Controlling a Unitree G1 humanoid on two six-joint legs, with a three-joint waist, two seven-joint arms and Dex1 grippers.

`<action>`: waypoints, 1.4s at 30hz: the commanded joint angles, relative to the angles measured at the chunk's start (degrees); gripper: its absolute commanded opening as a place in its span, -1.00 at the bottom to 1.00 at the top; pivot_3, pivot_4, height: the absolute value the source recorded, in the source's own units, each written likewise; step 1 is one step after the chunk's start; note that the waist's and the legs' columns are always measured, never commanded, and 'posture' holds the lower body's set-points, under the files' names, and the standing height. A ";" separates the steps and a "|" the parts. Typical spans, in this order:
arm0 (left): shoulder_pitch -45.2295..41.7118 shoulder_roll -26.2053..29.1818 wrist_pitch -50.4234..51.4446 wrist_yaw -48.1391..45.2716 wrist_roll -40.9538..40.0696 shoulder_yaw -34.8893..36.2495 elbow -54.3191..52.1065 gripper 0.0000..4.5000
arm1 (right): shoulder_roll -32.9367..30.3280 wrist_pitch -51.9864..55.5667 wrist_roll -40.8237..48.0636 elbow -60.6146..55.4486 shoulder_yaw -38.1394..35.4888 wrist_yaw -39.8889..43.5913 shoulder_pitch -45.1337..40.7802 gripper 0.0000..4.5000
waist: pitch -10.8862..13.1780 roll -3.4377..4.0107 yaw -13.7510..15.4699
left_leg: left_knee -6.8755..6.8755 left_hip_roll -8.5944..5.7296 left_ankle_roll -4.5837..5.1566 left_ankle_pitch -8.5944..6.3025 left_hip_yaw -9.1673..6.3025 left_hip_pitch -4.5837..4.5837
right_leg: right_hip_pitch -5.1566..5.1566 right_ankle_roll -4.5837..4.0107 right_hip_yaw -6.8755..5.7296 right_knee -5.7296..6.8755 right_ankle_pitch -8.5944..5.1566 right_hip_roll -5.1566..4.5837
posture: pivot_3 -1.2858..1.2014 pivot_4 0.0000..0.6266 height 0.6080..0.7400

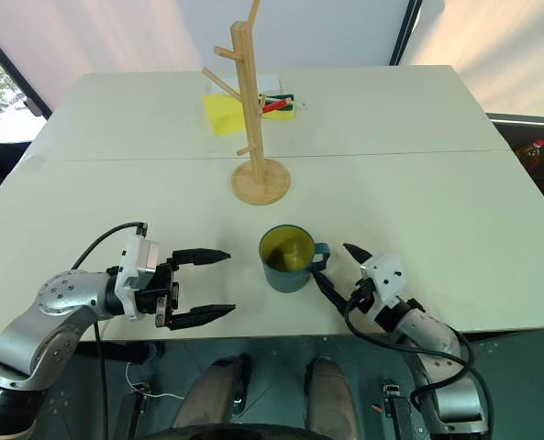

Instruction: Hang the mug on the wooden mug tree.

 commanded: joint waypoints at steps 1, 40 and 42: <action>-0.23 0.32 -1.24 0.47 -0.08 0.74 -2.05 1.00 | 0.62 -1.46 -0.24 0.31 0.38 -0.36 -1.25 0.98 | 0.00 0.00 0.00 | 0.00 0.00 0.00 0.00 0.00 0.00 | 0.00 0.00 0.00 0.00 0.00 0.00 | 0.03 -0.52 1.00; -6.51 -1.95 -16.88 10.89 10.04 9.92 14.87 1.00 | -14.93 28.54 -17.22 -10.09 18.62 1.32 -48.20 -0.98 | -0.01 -0.14 -0.07 | -0.01 -0.10 0.01 0.01 -0.11 -0.16 | -0.18 -0.12 -0.06 0.07 0.09 0.20 | 0.03 -0.52 1.00; -7.07 -2.13 -17.14 11.43 10.09 9.99 15.00 1.00 | -13.36 29.62 -18.45 -8.45 20.01 0.89 -51.23 -0.98 | -0.01 -0.14 -0.15 | 0.00 -0.14 0.01 0.01 -0.07 -0.16 | -0.19 -0.11 -0.04 0.07 0.10 0.15 | 0.03 -0.52 1.00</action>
